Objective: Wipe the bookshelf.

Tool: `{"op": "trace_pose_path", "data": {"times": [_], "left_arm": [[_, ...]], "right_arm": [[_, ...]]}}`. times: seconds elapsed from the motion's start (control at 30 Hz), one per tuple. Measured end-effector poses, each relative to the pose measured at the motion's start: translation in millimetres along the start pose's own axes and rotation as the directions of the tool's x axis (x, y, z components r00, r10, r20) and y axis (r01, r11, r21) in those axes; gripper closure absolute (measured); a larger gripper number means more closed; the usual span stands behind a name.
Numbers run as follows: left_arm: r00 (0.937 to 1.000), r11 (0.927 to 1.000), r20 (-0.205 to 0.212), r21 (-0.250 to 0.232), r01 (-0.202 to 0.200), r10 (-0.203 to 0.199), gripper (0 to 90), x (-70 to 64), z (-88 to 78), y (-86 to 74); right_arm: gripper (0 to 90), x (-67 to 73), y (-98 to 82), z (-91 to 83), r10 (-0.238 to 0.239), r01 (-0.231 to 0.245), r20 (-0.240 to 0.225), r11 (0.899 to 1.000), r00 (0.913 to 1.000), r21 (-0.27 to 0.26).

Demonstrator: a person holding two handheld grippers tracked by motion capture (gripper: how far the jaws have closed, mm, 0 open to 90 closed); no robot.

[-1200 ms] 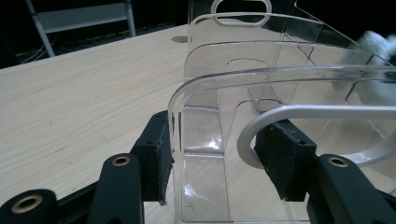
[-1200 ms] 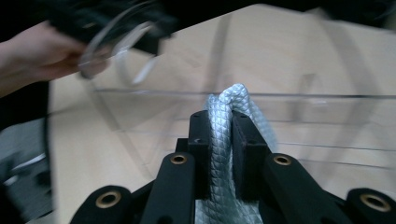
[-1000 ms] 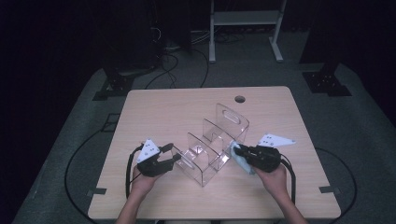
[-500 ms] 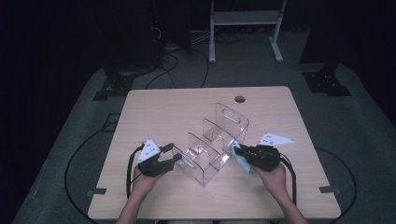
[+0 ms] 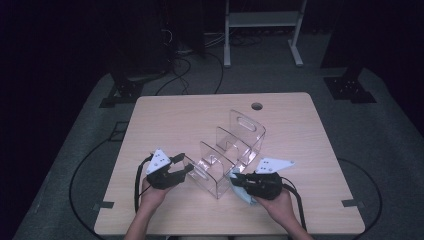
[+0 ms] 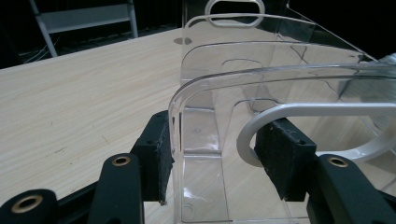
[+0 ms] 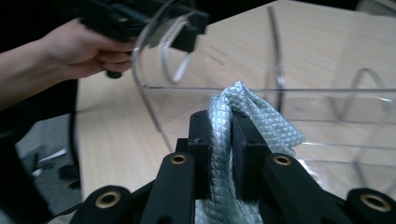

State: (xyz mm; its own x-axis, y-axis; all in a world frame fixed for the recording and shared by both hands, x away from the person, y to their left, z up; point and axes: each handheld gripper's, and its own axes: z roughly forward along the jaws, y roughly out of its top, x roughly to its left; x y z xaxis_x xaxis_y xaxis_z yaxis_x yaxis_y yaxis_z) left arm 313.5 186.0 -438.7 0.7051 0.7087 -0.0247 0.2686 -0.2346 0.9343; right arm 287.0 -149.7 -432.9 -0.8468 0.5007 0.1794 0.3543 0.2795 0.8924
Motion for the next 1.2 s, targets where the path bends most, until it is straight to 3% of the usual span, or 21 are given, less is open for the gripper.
{"op": "trace_pose_path", "data": {"times": [0.1, 0.23, 0.3, 0.37, 0.47, 0.57, 0.8, 0.9, 1.07, 1.2], "left_arm": [[1.0000, 1.0000, -0.003, 0.002, 0.002, -0.002, 46.8, -0.6, 1.2, 0.6], [1.0000, 1.0000, -0.005, -0.001, 0.004, -0.004, 46.8, 0.3, 1.1, 0.3], [1.0000, 1.0000, -0.005, -0.001, 0.002, -0.002, 46.8, 0.6, 0.5, 0.1], [1.0000, 1.0000, -0.003, -0.001, -0.002, 0.002, 46.8, 0.4, 0.3, -0.1], [1.0000, 1.0000, -0.001, -0.001, -0.001, 0.001, 46.8, 0.0, 0.6, 0.1], [1.0000, 1.0000, -0.004, 0.001, 0.000, 0.000, 46.8, -0.8, 1.2, 0.5], [0.9999, 1.0000, -0.011, 0.005, 0.006, -0.006, 46.7, -0.6, 0.8, 0.6], [1.0000, 1.0000, -0.009, 0.005, -0.001, 0.001, 46.7, -0.3, 0.5, 0.7], [1.0000, 1.0000, -0.008, 0.008, 0.002, -0.002, 46.7, -1.4, 1.0, 1.3], [0.9999, 1.0000, -0.011, 0.007, 0.005, -0.005, 46.7, -0.5, 1.1, 1.1]], "right_arm": [[79.2, 2.7, -0.6, 0.3, 0.011, -0.011, 0.007, 1.000, 0.9999, -0.005], [79.2, 23.6, 0.1, 10.7, -0.031, 0.032, -0.047, 0.999, 0.9984, 0.011], [79.2, 30.7, 2.1, 12.7, -0.068, 0.069, -0.043, 0.997, 0.9968, 0.025], [79.2, 26.4, 3.7, 10.1, -0.058, 0.060, -0.052, 0.998, 0.9970, 0.024], [79.2, 14.3, 4.2, 0.6, -0.024, 0.024, -0.013, 1.000, 0.9996, -0.006], [79.2, 9.2, 2.8, -1.5, 0.021, -0.021, -0.010, 0.999, 0.9997, -0.024], [79.2, 37.8, 3.3, 14.1, -0.051, 0.052, -0.072, 0.999, 0.9961, 0.006], [79.2, 33.1, 4.4, 12.1, -0.050, 0.051, -0.081, 0.999, 0.9955, 0.011], [79.2, 14.0, 2.1, 2.6, 0.002, -0.003, -0.014, 1.000, 0.9999, -0.014], [79.2, 22.4, 1.4, 7.3, -0.011, 0.011, -0.024, 1.000, 0.9997, -0.003]]}}
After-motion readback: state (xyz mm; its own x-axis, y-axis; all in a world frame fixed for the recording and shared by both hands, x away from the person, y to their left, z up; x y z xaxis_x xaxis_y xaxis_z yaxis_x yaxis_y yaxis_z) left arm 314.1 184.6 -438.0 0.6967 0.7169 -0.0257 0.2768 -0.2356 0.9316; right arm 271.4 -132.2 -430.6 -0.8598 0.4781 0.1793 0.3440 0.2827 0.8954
